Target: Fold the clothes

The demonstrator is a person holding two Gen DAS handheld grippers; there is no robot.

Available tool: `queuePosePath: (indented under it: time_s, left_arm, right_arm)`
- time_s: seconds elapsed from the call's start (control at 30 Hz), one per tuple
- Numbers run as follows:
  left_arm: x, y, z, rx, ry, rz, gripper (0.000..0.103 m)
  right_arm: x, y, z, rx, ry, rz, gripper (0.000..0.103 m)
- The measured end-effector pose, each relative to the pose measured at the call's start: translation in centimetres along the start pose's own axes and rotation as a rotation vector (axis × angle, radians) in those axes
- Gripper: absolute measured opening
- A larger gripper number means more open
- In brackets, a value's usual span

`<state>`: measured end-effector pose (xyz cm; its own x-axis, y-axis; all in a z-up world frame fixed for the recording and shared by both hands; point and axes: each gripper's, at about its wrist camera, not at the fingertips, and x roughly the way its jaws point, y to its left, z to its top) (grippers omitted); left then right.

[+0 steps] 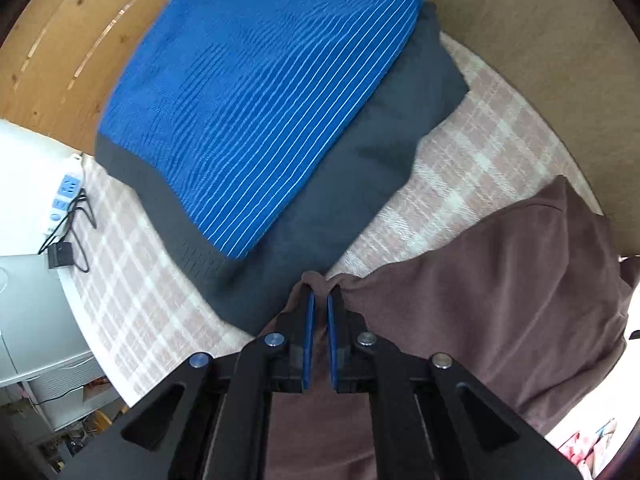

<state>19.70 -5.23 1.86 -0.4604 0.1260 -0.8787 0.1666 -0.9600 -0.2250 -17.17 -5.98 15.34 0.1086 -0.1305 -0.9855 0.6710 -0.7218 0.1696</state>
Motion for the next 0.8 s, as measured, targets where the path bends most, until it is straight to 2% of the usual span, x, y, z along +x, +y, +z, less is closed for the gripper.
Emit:
queuePosePath:
  time_s: [0.13, 0.23, 0.3, 0.4, 0.47, 0.57, 0.6, 0.67, 0.8]
  left_arm:
    - [0.4, 0.5, -0.2, -0.008, 0.015, 0.019, 0.003]
    - [-0.2, 1.1, 0.0, -0.036, 0.015, 0.019, 0.012]
    - [-0.9, 1.6, 0.1, -0.037, -0.012, 0.032, 0.032]
    - [-0.3, 2.5, 0.2, -0.042, -0.003, 0.025, 0.032]
    - [0.8, 1.9, 0.5, -0.025, 0.018, 0.008, 0.033]
    - [2.4, 1.2, 0.8, 0.015, 0.056, 0.030, 0.032]
    - [2.5, 1.2, 0.9, 0.020, 0.050, 0.031, 0.028]
    - [2.5, 1.2, 1.1, 0.011, 0.044, 0.008, 0.012]
    - [0.9, 0.9, 0.9, 0.019, 0.000, -0.012, 0.012]
  right_arm:
    - [1.6, 0.1, 0.7, 0.021, -0.001, 0.016, 0.006]
    - [1.4, -0.2, 0.9, 0.044, 0.005, 0.044, 0.006]
    - [1.3, -0.9, 1.0, 0.088, 0.012, 0.090, 0.006]
    - [1.2, -1.6, 1.0, 0.133, 0.018, 0.137, 0.006]
    - [1.2, -1.4, 0.9, 0.126, 0.014, 0.139, 0.007]
    - [1.0, -0.8, 0.8, 0.119, 0.008, 0.124, 0.007]
    - [0.9, -0.5, 0.7, 0.112, 0.006, 0.112, 0.007]
    - [0.6, 0.5, 0.6, 0.069, -0.003, 0.072, 0.007]
    - [-0.2, 2.6, 0.2, -0.070, 0.005, -0.025, 0.007]
